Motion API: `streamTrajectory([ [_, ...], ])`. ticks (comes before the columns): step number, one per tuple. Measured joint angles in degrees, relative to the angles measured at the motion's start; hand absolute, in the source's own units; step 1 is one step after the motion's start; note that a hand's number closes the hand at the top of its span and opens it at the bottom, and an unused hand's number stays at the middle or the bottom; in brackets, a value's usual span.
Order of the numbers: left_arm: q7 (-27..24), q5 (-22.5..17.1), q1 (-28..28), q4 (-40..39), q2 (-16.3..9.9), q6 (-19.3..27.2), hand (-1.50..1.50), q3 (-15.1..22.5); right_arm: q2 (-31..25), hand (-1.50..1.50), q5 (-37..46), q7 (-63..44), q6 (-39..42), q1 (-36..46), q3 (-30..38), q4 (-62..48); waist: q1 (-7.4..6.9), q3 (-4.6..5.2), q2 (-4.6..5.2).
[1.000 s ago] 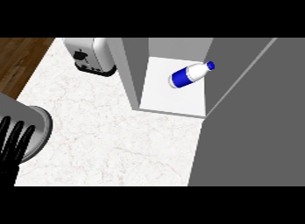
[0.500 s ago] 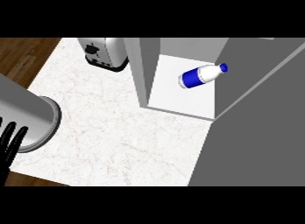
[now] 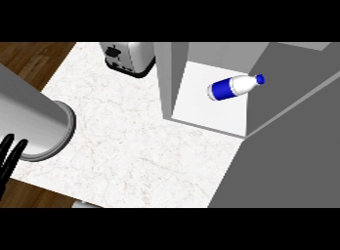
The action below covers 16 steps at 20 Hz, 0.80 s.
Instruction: Pick up the bottled water, place it into the cabinet and close the cabinet
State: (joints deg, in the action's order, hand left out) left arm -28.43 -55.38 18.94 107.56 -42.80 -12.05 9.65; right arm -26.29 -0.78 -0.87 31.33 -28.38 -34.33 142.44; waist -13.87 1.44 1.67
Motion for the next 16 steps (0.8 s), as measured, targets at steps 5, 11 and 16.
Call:
streamTrajectory([
  [5, 0.3, -0.5, -0.1, -0.3, -0.7, -0.5, -1.5, -0.7, -1.0, 1.5, -0.2, -1.3, 1.4, 3.1, 0.0, 0.0, -0.01, 0.13, -0.07],
  [11, 0.6, -1.1, -0.3, -0.7, -1.2, -1.4, -1.5, -1.3, -1.8, 1.5, -0.5, -2.4, 2.4, 6.1, 0.4, -0.1, 0.0, 0.32, -0.01],
  [16, 0.6, -1.6, -0.5, -1.1, -1.3, -1.6, -1.5, -1.8, -1.4, 1.5, -0.7, -3.1, 2.7, 7.0, 0.5, -0.3, 0.28, 0.41, 0.3],
])
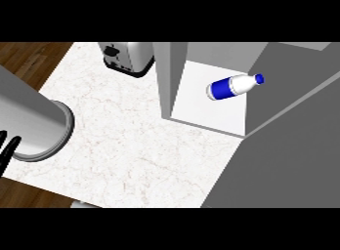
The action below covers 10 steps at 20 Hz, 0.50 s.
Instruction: Pick up the bottled water, place it into the cabinet and close the cabinet
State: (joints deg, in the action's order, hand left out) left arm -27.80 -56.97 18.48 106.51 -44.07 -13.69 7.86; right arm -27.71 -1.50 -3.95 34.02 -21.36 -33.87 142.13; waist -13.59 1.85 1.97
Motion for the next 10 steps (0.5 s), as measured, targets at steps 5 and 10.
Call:
streamTrajectory([
  [5, 0.0, -0.2, -0.3, 0.0, -0.4, -0.7, -1.5, -0.5, 0.7, 1.5, -1.0, 0.0, 0.1, -0.2, 0.0, -0.5, -1.03, -0.02, 0.86],
  [10, 0.0, -0.4, -1.1, 0.0, -0.8, -1.4, -1.5, -1.1, 1.3, 1.5, -3.3, 0.2, 0.6, -0.2, 0.3, -1.5, -2.51, -0.19, 2.07],
])
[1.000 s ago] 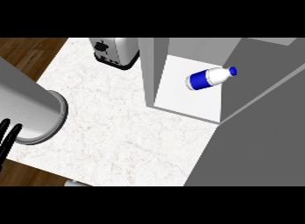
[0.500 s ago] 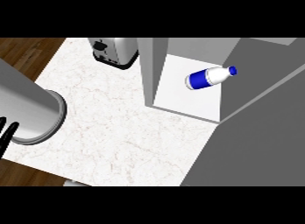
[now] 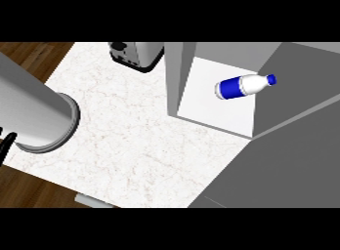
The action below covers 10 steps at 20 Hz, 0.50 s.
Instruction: Pick up the bottled water, place it into the cabinet and close the cabinet
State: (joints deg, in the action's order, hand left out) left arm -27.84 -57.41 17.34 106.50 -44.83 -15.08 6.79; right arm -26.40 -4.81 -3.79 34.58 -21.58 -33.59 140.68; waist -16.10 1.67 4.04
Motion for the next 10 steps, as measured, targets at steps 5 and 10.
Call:
streamTrajectory([
  [5, 0.2, -0.3, -0.5, 0.0, -0.3, -0.5, -1.5, -0.3, 1.5, 1.5, -2.1, -0.9, -0.7, 0.3, 0.3, -1.0, -0.24, -0.18, 0.48],
  [10, 0.4, -0.5, -0.6, -0.6, -0.5, -1.1, -1.5, -0.3, 3.3, 1.5, -2.8, -4.1, -1.6, 4.3, 1.6, -2.1, -0.14, -0.21, 0.29],
])
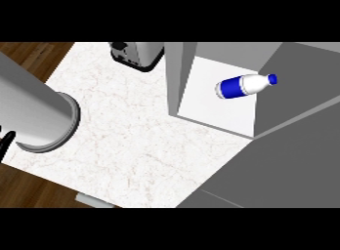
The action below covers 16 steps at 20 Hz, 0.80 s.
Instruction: Pick up the bottled water, place it into the cabinet and close the cabinet
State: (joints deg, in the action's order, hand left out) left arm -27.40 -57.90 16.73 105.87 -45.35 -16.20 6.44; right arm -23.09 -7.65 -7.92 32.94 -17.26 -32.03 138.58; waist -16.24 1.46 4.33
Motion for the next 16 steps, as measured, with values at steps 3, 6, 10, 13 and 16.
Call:
streamTrajectory([
  [3, 0.0, -0.2, -0.2, -0.6, -0.1, -0.2, -1.5, -0.2, 0.9, 1.5, -0.1, -3.1, -0.6, 3.9, 1.0, -1.9, 0.01, 0.03, -0.15],
  [6, 0.3, -0.4, -0.5, -0.8, -0.1, -0.4, -1.5, -0.1, 1.9, 1.5, -0.2, -6.2, -0.9, 8.2, 2.0, -4.5, 0.11, -0.04, -0.32],
  [10, 0.5, -0.7, -0.7, -1.3, -0.2, -0.5, -1.5, -0.4, 4.3, 1.5, -1.1, -10.0, -1.9, 14.2, 3.4, -9.0, 0.31, -0.12, -0.68],
  [13, 0.7, -1.0, -0.8, -1.8, -0.2, -0.6, -1.5, -0.6, 6.8, 1.5, -1.7, -13.1, -3.1, 19.0, 3.9, -13.2, 0.52, -0.2, -0.89],
  [16, 0.8, -1.1, -0.9, -2.4, -0.2, -0.8, -1.5, -0.7, 9.2, 1.5, -2.8, -15.6, -3.8, 23.7, 4.6, -17.4, 0.76, -0.34, -0.99],
])
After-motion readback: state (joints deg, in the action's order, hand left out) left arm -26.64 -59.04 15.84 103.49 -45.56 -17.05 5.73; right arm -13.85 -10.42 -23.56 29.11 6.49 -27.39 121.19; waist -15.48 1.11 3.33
